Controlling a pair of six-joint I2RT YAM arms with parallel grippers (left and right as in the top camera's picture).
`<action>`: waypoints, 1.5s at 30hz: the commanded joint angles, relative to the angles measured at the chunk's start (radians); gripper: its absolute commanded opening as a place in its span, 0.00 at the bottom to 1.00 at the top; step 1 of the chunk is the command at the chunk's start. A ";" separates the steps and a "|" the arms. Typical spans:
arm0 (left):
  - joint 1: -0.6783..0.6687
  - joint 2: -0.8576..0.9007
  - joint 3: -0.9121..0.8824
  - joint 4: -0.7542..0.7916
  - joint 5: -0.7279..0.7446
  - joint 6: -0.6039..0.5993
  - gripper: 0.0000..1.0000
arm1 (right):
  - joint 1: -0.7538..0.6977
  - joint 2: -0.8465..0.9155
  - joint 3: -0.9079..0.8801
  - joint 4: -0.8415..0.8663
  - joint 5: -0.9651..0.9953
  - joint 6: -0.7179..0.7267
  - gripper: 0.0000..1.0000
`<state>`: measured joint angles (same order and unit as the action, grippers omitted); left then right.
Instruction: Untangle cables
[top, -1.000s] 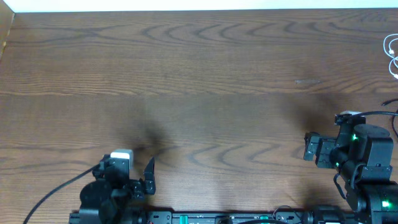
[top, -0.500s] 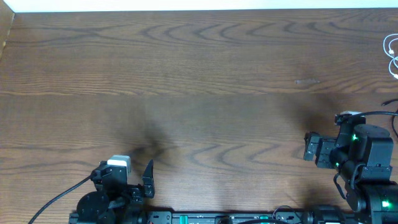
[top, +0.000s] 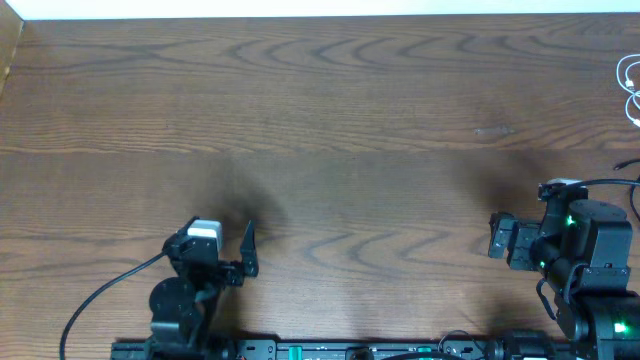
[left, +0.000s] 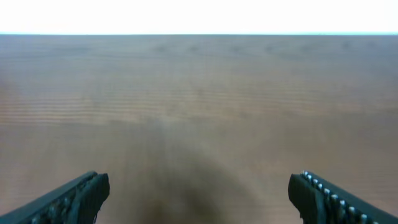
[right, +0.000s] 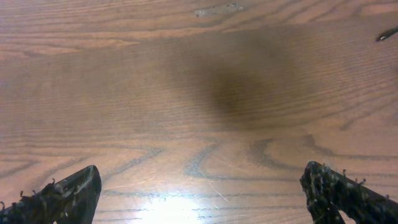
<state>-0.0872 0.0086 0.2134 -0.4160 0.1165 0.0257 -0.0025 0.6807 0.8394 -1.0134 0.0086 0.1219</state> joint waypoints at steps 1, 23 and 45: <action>-0.001 -0.007 -0.087 0.138 -0.013 -0.001 0.98 | 0.006 -0.002 -0.003 -0.002 0.008 0.004 0.99; 0.058 -0.007 -0.209 0.351 -0.058 0.000 0.98 | 0.006 -0.002 -0.003 -0.002 0.008 0.004 0.99; 0.058 -0.007 -0.209 0.354 0.003 0.035 0.98 | 0.006 -0.002 -0.003 -0.002 0.008 0.004 0.99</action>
<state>-0.0334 0.0093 0.0284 -0.0414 0.0914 0.0563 -0.0025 0.6804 0.8387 -1.0134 0.0086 0.1219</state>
